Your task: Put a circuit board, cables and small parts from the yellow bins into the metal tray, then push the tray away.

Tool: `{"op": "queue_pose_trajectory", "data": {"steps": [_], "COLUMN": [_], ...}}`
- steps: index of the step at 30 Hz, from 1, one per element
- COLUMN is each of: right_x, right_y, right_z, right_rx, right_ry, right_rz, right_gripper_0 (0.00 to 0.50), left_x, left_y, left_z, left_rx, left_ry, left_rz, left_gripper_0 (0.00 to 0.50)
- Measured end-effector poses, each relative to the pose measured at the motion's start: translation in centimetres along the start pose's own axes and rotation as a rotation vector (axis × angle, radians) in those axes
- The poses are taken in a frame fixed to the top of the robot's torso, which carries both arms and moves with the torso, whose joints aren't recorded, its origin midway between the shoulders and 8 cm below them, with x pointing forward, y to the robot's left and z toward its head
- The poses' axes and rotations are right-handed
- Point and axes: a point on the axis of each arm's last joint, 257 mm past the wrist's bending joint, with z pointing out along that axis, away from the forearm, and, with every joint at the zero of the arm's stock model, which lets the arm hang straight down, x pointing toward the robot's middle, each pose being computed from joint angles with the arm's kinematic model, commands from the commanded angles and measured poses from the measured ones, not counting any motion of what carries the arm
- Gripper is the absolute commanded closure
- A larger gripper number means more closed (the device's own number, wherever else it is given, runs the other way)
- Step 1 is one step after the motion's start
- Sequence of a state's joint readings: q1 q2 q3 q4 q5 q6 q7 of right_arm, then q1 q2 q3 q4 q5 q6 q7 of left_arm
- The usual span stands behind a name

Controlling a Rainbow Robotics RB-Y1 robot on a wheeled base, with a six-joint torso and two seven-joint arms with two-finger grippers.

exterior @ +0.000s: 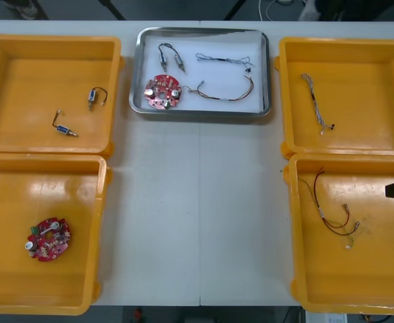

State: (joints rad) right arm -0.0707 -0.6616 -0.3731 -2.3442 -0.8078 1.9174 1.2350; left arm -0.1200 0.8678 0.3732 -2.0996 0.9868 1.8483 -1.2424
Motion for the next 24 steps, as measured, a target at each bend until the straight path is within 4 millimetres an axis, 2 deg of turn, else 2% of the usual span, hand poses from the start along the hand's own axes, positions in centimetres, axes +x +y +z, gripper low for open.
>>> {"op": "queue_pose_trajectory", "data": {"steps": [24], "right_x": [0.00], "right_y": [0.00], "right_z": [0.00], "right_rx": [0.000], "right_ry": [0.000], "right_rz": [0.000], "right_gripper_0": [0.000], "left_x": [0.00], "left_y": [0.00], "left_z": [0.00], "left_rx": [0.000], "left_ry": [0.000], "left_rz": [0.000], "left_gripper_0": [0.000]}}
